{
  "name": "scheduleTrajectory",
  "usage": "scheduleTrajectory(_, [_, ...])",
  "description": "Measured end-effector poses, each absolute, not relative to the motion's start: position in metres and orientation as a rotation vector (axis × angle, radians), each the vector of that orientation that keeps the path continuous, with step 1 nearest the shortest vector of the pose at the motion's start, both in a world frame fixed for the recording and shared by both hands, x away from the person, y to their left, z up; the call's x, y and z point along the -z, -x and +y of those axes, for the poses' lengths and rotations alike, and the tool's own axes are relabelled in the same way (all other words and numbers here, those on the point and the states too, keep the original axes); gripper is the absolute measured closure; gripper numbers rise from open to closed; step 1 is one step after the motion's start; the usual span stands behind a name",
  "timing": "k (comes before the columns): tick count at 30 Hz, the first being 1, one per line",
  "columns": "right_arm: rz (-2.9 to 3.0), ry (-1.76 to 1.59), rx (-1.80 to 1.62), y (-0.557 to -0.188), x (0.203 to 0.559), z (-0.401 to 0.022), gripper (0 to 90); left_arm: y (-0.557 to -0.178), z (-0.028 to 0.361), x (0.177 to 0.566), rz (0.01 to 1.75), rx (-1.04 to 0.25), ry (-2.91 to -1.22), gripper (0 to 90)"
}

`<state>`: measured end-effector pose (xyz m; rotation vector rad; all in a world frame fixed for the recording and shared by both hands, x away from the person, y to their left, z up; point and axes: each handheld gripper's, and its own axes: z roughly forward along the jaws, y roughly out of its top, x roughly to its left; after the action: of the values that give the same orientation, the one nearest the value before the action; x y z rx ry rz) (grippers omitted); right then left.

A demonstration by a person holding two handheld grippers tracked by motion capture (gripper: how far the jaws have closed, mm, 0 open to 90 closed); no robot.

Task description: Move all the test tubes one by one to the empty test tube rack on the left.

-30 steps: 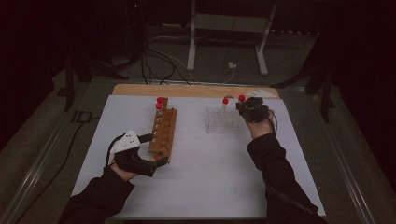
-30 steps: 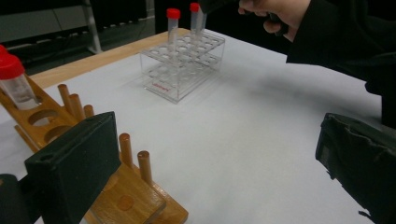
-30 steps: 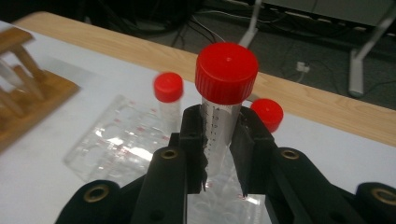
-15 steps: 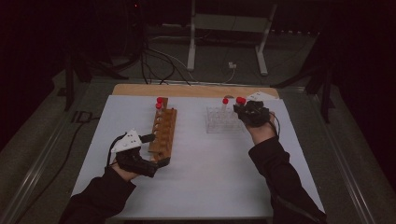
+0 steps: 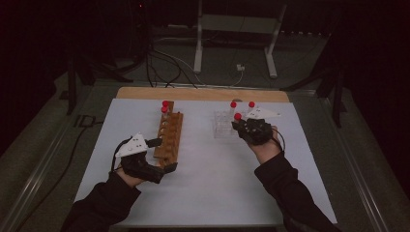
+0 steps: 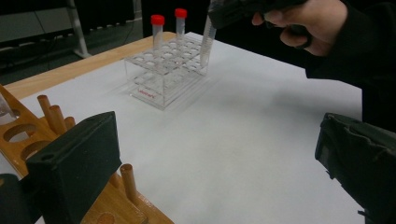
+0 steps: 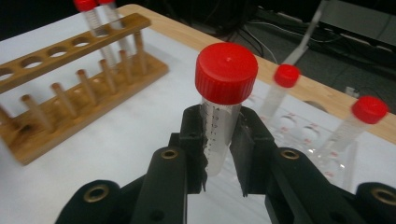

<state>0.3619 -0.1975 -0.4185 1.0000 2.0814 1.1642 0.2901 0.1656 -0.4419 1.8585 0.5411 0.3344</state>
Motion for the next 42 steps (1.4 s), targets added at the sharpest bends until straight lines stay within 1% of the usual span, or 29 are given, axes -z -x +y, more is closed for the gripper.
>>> scheduleTrajectory(13, [2.171,-0.914,-1.196,-0.332,0.436,-0.18,74.5,-0.294,0.149,0.436,0.488,-0.308,-1.889,0.8])
scheduleTrajectory(24, [2.26,-0.863,-1.242,-0.312,0.453,-0.164,74.5,-0.3,0.126,0.432,0.428,-0.279,-1.909,1.6])
scheduleTrajectory(32, [2.328,-0.82,-1.245,-0.298,0.463,-0.152,74.6,-0.304,0.108,0.432,0.382,-0.266,-1.916,9.0])
scheduleTrajectory(35, [2.344,-0.795,-1.245,-0.295,0.464,-0.148,74.5,-0.306,0.102,0.431,0.369,-0.253,-1.907,16.2])
scheduleTrajectory(38, [2.352,-0.789,-1.251,-0.294,0.464,-0.146,74.6,-0.308,0.096,0.43,0.356,-0.242,-1.915,17.2])
scheduleTrajectory(42, [2.358,-0.783,-1.256,-0.292,0.464,-0.146,74.5,-0.31,0.088,0.43,0.337,-0.232,-1.919,23.2])
